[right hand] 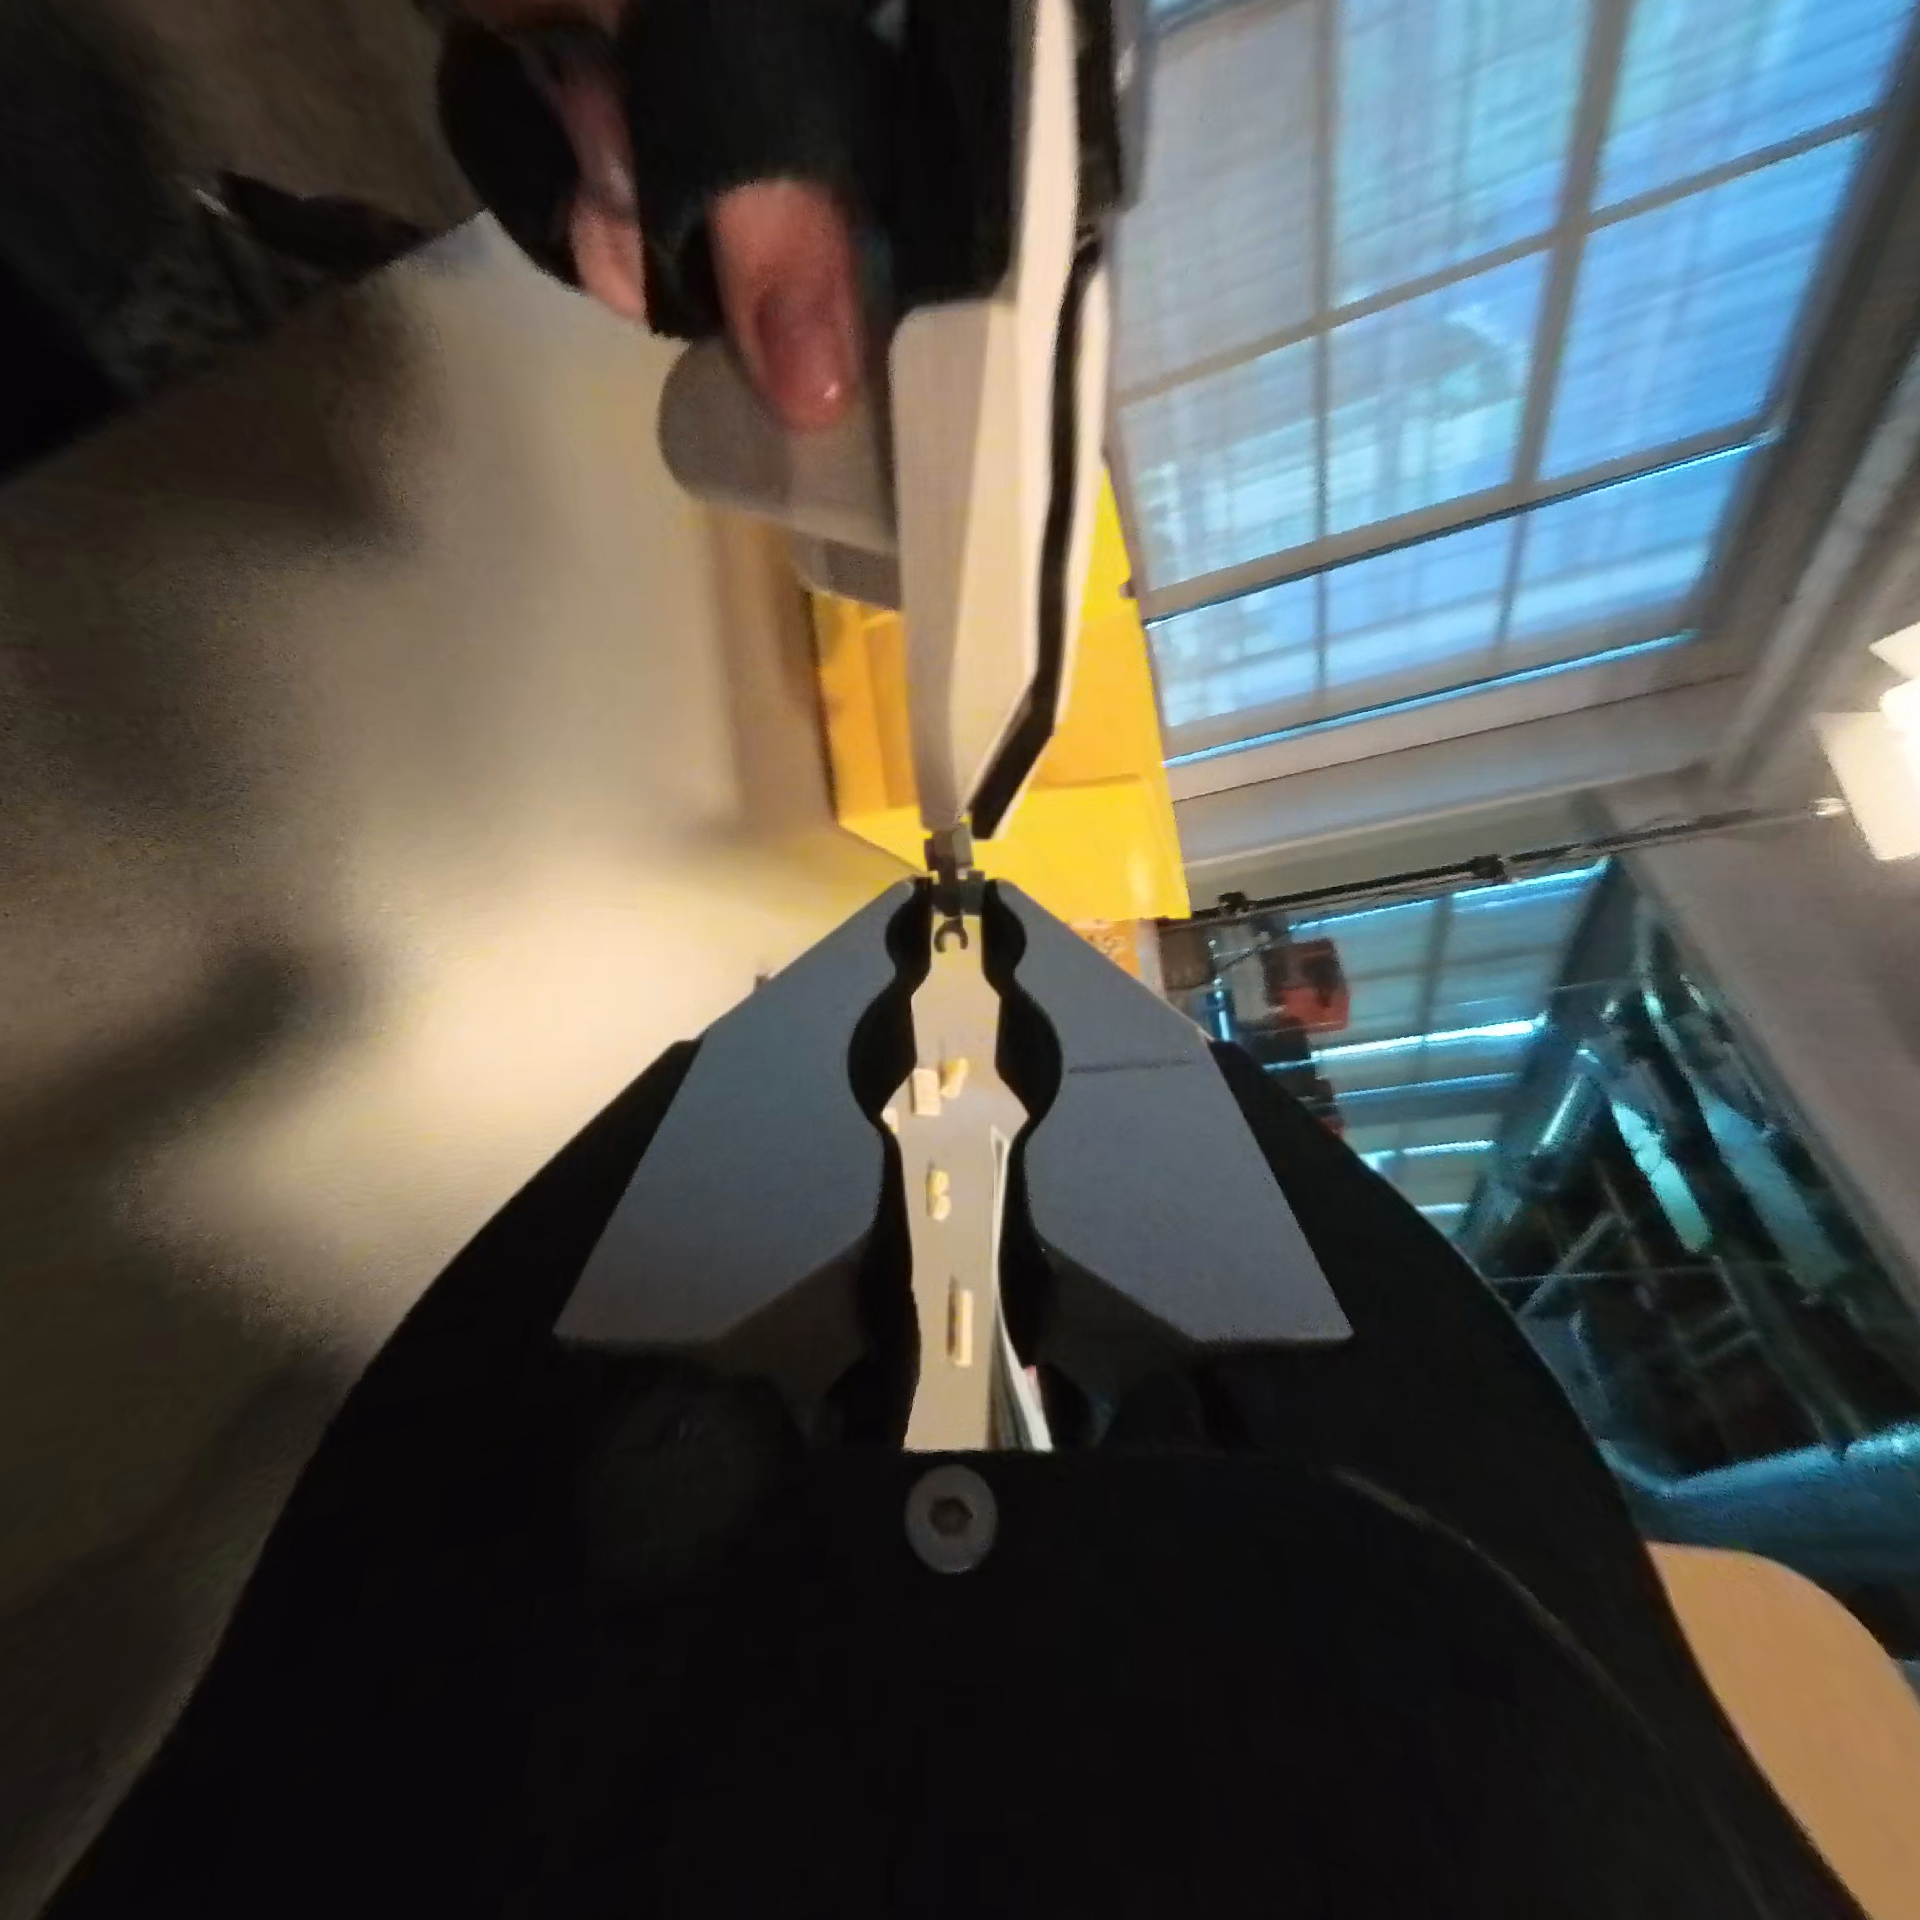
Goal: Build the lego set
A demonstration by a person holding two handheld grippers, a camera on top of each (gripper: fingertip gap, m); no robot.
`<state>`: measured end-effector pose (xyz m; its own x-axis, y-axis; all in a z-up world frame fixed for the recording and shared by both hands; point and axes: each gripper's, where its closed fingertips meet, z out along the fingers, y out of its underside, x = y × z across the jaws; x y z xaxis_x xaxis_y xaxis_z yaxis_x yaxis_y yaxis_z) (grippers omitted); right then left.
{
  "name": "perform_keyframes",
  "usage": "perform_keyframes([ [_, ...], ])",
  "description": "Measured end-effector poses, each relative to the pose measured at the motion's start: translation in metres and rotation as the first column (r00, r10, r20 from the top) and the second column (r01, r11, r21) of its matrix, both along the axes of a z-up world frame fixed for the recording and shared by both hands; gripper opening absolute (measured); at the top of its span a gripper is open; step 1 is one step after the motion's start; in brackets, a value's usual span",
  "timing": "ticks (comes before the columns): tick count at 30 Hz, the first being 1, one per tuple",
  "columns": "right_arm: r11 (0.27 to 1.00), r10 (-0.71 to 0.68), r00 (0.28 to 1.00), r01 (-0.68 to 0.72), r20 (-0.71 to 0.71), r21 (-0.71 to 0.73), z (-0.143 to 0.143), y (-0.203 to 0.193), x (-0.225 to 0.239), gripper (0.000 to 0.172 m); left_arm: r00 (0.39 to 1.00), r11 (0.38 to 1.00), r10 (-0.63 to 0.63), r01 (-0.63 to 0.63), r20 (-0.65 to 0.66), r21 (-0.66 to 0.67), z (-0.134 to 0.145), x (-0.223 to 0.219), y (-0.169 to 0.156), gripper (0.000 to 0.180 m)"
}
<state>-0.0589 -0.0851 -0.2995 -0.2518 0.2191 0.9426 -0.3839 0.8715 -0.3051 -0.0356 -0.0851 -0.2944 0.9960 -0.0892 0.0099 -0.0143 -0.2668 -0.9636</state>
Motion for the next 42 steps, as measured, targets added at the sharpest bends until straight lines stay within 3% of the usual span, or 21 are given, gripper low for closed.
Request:
perform_keyframes([
  [5,0.998,0.015,0.996,-0.01,-0.09,0.061,0.004,-0.001,0.002,0.008,0.997,0.999,0.009,-0.013,0.075,0.045,0.002,-0.002,0.003,0.019],
  [8,0.997,0.019,0.992,-0.01,-0.122,0.075,0.008,0.0,0.003,0.008,0.997,1.0,0.023,-0.024,0.069,0.019,-0.003,-0.004,0.005,0.024],
  [10,0.997,0.024,0.991,-0.014,-0.132,0.073,0.01,0.0,0.004,0.008,0.997,0.999,0.012,-0.014,0.072,0.03,-0.003,-0.001,0.006,0.016],
  [14,0.994,0.034,0.989,-0.018,-0.146,0.108,0.009,0.001,0.005,0.008,0.998,1.0,0.014,-0.016,0.056,0.022,-0.004,0.0,0.006,0.015],
  [18,0.995,0.032,0.987,-0.016,-0.157,0.099,0.012,0.004,0.004,0.008,0.994,0.998,-0.009,0.002,0.111,0.067,0.0,0.003,0.009,0.023],
  [19,0.995,0.039,0.987,-0.024,-0.158,0.095,0.012,0.004,0.005,0.008,0.994,0.998,0.004,-0.011,0.107,0.065,0.0,0.0,0.009,0.015],
  [23,0.997,0.056,0.985,-0.048,-0.161,0.054,0.017,0.0,0.008,0.008,0.998,0.999,-0.015,0.013,0.065,0.042,0.004,0.003,0.005,0.015],
  [30,0.998,0.062,0.986,-0.059,-0.152,0.026,0.019,0.003,0.009,0.008,0.993,0.989,-0.024,0.006,0.115,0.148,0.011,0.004,0.009,0.015],
  [36,0.996,0.089,0.994,-0.09,-0.07,-0.014,0.014,0.005,0.012,0.009,0.991,0.992,-0.057,0.042,0.121,0.12,0.007,0.007,0.012,0.015],
  [40,0.978,0.118,0.987,-0.097,0.106,-0.186,0.013,0.011,0.012,0.029,0.988,0.991,-0.096,0.083,0.118,0.108,0.005,0.012,0.013,0.015],
  [42,0.948,0.177,0.962,-0.109,0.209,-0.3,0.014,0.012,0.016,0.03,0.986,0.988,-0.113,0.098,0.126,0.122,0.007,0.013,0.012,0.015],
])
